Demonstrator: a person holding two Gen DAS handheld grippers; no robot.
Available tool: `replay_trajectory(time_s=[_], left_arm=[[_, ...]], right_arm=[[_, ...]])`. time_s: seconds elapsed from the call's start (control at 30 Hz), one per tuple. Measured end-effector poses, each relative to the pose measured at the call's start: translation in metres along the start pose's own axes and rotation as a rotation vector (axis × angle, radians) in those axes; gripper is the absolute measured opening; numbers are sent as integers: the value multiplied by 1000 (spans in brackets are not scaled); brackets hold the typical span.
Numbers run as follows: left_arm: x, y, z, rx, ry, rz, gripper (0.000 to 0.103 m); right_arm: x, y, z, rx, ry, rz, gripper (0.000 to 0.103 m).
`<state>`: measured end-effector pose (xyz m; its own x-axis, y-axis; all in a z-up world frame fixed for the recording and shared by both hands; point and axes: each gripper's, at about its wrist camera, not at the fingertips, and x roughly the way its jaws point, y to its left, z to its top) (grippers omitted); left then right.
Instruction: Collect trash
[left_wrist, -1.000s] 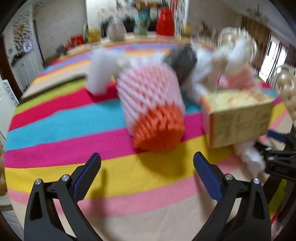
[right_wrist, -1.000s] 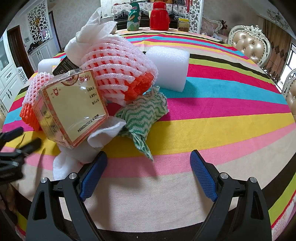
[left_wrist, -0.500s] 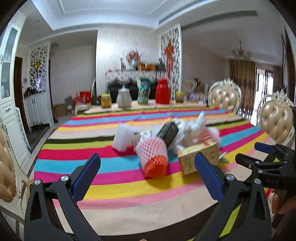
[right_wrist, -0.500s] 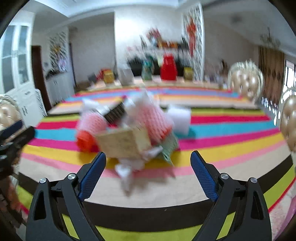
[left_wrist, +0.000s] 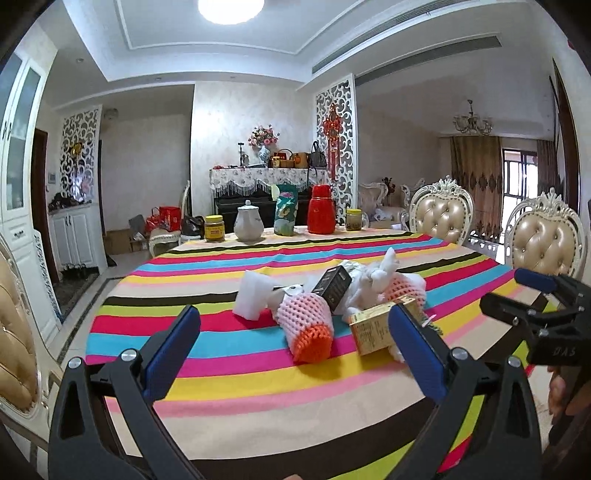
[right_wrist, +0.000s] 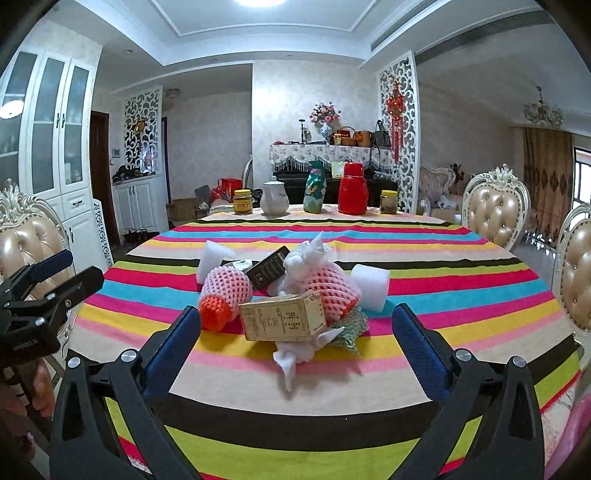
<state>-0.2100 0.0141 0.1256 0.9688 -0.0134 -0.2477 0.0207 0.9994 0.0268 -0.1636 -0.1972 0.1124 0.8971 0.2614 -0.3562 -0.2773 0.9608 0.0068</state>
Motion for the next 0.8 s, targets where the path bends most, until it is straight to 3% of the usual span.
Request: replay_trajectory(time_s=[0.8], left_arm=[[8, 0, -8, 9, 10, -13, 99]], right_arm=[[3, 2, -4, 37, 4, 32, 97]])
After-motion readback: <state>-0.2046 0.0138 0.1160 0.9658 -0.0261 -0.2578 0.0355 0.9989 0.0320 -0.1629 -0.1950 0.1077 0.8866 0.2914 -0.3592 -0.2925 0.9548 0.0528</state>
